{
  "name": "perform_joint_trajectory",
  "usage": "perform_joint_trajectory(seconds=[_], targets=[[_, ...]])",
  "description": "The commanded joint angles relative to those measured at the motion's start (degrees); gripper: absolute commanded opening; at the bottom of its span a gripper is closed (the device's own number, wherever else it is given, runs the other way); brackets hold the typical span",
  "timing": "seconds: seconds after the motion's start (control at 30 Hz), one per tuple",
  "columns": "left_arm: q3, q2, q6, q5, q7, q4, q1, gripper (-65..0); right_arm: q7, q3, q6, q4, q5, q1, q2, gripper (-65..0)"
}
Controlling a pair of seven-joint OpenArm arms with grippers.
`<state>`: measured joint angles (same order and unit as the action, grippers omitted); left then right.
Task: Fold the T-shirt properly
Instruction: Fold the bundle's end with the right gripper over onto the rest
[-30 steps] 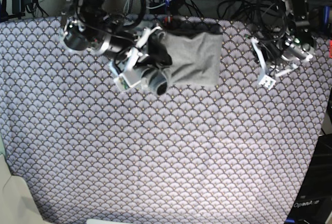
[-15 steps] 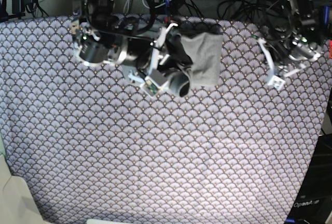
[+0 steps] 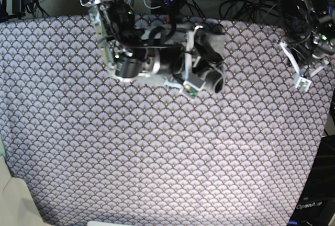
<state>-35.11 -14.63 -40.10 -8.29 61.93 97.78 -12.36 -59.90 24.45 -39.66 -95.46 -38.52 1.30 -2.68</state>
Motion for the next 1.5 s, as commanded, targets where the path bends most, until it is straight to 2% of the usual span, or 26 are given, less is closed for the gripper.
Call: perform_joint_trajectory(seconds=[0.0, 0.3, 0.4, 0.73, 0.83, 1.1, 1.17, 1.3, 1.47], targets=[[-0.27, -0.88, 0.10, -0.28, -0.53, 1.08, 0.01, -65.0, 2.45, 0.65, -0.34, 0.47, -1.87, 1.64, -0.53, -65.0], [-0.71, -0.71, 0.10, -0.28, -0.53, 1.08, -0.26, -65.0, 7.20, 3.11, -0.34, 9.26, -1.87, 5.51, -0.53, -65.0], [-0.71, -0.71, 0.10, -0.28, -0.53, 1.08, -0.34, -65.0, 8.43, 3.11, -0.34, 10.05, -1.96, 6.13, 0.44, -65.0], [-0.62, -0.44, 0.10, -0.45, 0.00, 5.39, -1.75, -65.0, 8.78, 2.85, -0.34, 10.14, -1.87, 7.10, 1.75, -65.0], [-0.54, -0.44, 0.10, -0.54, 0.09, 6.71, -2.01, -65.0, 8.78, 2.94, -0.34, 10.14, -1.87, 6.83, 1.58, -60.5], [-0.54, -0.44, 0.10, -0.63, -0.17, 6.97, -2.89, -65.0, 8.34, 2.85, -0.34, 10.14, -2.05, 6.66, 1.49, -32.7], [-0.54, -0.44, 0.10, -0.54, -0.26, 6.97, -3.16, -65.0, 8.34, 2.85, -0.34, 10.05, -2.05, 6.66, 1.49, -28.0], [-0.62, -0.44, 0.10, -0.36, -0.44, 6.88, -3.51, -65.0, 8.34, 2.85, -0.34, 9.79, -2.22, 6.83, 1.49, -26.2], [-0.62, -0.53, 0.10, -0.36, -0.53, 6.71, -3.60, -65.0, 8.51, 2.59, -0.34, 8.65, -2.05, 7.10, 2.63, -28.6]])
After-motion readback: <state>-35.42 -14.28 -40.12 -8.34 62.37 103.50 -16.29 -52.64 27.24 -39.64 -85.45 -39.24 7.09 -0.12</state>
